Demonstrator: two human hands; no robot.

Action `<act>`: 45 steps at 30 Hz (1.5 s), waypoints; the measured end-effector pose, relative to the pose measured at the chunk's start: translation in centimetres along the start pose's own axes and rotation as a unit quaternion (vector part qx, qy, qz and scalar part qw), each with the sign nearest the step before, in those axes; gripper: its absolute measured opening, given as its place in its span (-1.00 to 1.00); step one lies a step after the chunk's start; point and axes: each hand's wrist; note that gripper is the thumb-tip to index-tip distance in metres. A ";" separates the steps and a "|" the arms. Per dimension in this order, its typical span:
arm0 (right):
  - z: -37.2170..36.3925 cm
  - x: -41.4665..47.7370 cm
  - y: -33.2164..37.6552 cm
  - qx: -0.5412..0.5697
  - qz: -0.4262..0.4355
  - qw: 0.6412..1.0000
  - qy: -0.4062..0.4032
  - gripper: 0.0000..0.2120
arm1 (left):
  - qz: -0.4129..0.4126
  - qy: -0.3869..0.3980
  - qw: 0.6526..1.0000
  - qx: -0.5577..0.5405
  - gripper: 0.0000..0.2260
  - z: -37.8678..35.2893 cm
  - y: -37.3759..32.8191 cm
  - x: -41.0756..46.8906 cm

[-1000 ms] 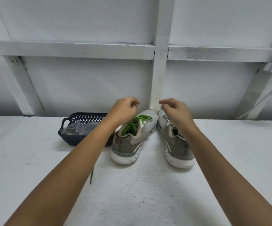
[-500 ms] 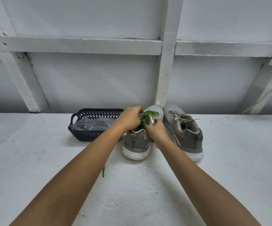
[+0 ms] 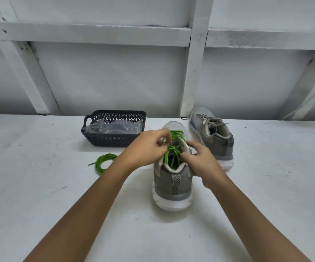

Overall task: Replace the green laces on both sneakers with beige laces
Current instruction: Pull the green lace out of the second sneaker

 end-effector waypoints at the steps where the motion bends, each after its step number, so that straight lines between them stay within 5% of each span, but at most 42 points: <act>1: 0.0 -0.6 -0.1 0.004 0.000 1.000 0.001 -0.51 | -0.008 -0.006 1.000 0.028 -0.85 -0.1 -0.1 -0.5; 9: 0.2 -3.0 -1.1 0.012 0.015 1.000 0.012 -0.57 | -0.006 -0.001 0.980 0.199 -0.79 -1.3 -1.5 -2.1; 15: 0.4 -3.0 -1.4 0.024 0.015 0.999 0.041 -0.58 | 0.076 0.095 0.992 -0.037 -0.88 -0.8 -0.8 -1.3; 20: 0.3 -3.1 -2.3 0.073 0.036 0.996 0.038 -0.61 | 0.072 0.109 0.954 -0.269 -0.83 -1.5 -0.2 -1.3; 25: 0.4 -3.2 -2.3 0.010 0.147 0.989 -0.028 -0.61 | 0.051 0.066 0.956 -0.283 -0.75 -2.1 -0.6 -1.7; 31: 0.4 -3.0 -1.7 -0.083 0.272 0.956 -0.067 -0.72 | 0.044 0.038 0.983 -0.173 -0.91 -2.2 0.3 -1.2; 36: 1.0 -1.7 0.2 -0.008 0.192 0.979 -0.073 -0.81 | 0.000 0.065 0.991 -0.121 -0.81 -1.1 1.1 -1.8; 40: 1.3 -1.1 1.7 0.090 0.107 0.990 -0.036 -0.83 | 0.011 0.009 0.995 -0.102 -0.87 0.1 1.4 -2.1; 45: 2.5 -0.6 2.5 0.313 -0.006 0.948 -0.056 -0.85 | 0.074 0.057 0.977 -0.192 -0.88 0.8 1.6 -2.5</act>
Point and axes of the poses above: each hand's wrist, its own x-axis towards the middle knuckle, its own z-axis out of the back of the hand, y = z × x, and after that the axes turned 15 degrees about z, right-handed
